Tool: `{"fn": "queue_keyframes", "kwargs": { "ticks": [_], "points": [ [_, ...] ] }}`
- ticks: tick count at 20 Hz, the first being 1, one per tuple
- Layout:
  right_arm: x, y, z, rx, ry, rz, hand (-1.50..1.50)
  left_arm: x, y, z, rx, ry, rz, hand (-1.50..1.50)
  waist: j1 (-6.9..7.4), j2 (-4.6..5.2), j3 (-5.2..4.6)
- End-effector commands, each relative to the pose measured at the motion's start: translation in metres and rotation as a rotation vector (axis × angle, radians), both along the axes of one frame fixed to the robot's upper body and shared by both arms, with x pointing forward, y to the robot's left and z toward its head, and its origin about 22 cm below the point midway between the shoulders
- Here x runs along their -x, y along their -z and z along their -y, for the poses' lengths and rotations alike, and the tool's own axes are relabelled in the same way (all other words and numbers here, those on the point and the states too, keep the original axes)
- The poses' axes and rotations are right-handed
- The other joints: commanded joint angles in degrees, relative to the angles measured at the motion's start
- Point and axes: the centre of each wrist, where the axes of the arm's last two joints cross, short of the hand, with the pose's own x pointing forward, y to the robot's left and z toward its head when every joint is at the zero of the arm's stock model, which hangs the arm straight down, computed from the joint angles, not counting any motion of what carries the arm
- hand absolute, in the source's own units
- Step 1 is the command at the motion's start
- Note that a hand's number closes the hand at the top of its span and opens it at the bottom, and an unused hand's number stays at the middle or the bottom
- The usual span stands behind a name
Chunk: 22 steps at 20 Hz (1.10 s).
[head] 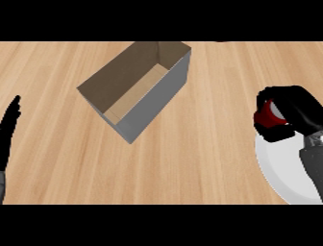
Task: Pick the can from the plate and place it in the cardboard box
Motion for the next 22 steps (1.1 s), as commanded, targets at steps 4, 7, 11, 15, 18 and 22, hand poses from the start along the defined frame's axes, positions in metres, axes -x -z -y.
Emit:
{"fn": "queue_keyframes", "kwargs": {
  "ticks": [4, 7, 11, 15, 18, 22],
  "points": [
    [-0.009, -0.046, -0.031, -0.081, -0.061, 0.314, 1.5, -0.006, 0.0, -0.003, 0.008, 0.006, -0.015, 0.0, -0.23, 0.13, 0.03],
    [-0.01, -0.079, -0.072, -0.157, -0.117, 0.329, 1.5, -0.007, -0.005, -0.006, 0.003, 0.01, -0.002, 0.0, -0.06, -0.01, -0.01],
    [-0.018, -0.108, -0.086, -0.191, -0.179, 0.297, 1.5, -0.001, -0.007, -0.002, 0.012, 0.014, 0.009, 0.0, 0.3, 0.0, 0.02],
    [-0.025, -0.102, -0.122, -0.317, -0.216, 0.237, 1.5, 0.009, -0.004, 0.004, 0.016, 0.021, -0.013, 0.0, 0.55, 0.03, 0.04],
    [-0.035, -0.128, -0.173, -0.385, -0.207, 0.202, 1.5, -0.009, -0.001, 0.019, 0.014, 0.025, -0.011, 0.0, 0.57, 0.14, 0.0],
    [-0.043, -0.122, -0.204, -0.457, -0.166, 0.19, 1.5, -0.002, -0.009, -0.007, 0.009, 0.016, 0.001, 0.0, 0.86, 0.15, 0.01]
  ]
}}
